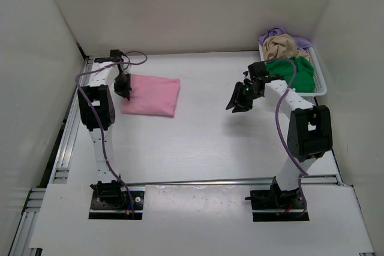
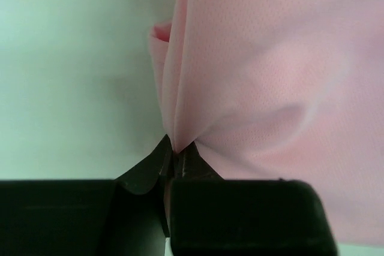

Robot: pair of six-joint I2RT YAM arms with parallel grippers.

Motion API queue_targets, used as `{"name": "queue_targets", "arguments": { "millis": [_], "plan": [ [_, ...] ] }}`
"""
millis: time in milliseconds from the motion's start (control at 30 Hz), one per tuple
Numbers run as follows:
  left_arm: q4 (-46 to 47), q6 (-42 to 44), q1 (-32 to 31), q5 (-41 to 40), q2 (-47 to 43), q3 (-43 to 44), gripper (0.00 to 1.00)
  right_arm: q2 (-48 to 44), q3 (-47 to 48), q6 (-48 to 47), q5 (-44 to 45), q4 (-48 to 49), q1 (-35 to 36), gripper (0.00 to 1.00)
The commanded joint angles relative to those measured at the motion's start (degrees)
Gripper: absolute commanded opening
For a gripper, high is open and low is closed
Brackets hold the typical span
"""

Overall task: Fold and stack the t-shirts
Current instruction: Put the neatly folded tshirt into the corner of the board with the left arm

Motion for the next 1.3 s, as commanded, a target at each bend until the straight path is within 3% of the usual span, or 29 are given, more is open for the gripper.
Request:
{"name": "queue_targets", "arguments": {
  "millis": [0,133,267,433,533,933,967,1000,1100,1133,1267],
  "plan": [
    [0.94,0.21,4.40,-8.10,3.55,8.29,0.11,-1.52,3.00,-2.66,2.29,-4.19,-1.13,0.41],
    [3.40,0.21,8.45,-11.35,8.83,16.84,0.11,-0.99,3.53,-3.19,3.62,-6.74,-1.14,0.41],
    [11.74,0.21,9.86,-18.89,10.77,18.69,0.11,0.85,6.07,-3.20,5.20,-9.55,-1.14,0.41],
    [18.50,0.21,12.67,-22.25,17.80,29.22,0.11,4.01,10.47,-4.34,5.73,-12.37,-1.14,0.41],
    [25.00,0.21,13.19,-23.49,19.11,29.24,0.11,5.50,12.92,-4.34,6.25,-13.96,-1.14,0.43],
    [36.09,0.21,14.87,-27.17,23.60,32.14,0.11,12.27,21.72,-5.92,6.25,-18.61,-1.14,0.43],
    [37.75,0.21,14.87,-27.70,23.60,32.14,0.15,12.80,22.42,-5.92,5.64,-18.61,-1.14,0.43],
    [38.47,0.21,14.87,-28.32,23.60,32.67,0.31,12.81,22.43,-5.92,5.03,-18.61,-1.14,0.43],
    [42.15,0.21,14.87,-32.44,22.82,32.67,0.63,12.81,22.43,-5.92,4.41,-18.61,-1.14,0.44],
    [43.21,0.21,14.87,-33.58,22.29,32.67,0.81,12.81,22.43,-6.44,4.41,-18.61,-1.14,0.44],
    [44.63,0.21,14.34,-37.46,16.42,31.63,0.90,12.81,21.81,-6.98,3.88,-18.61,-1.14,0.44]
  ]
}}
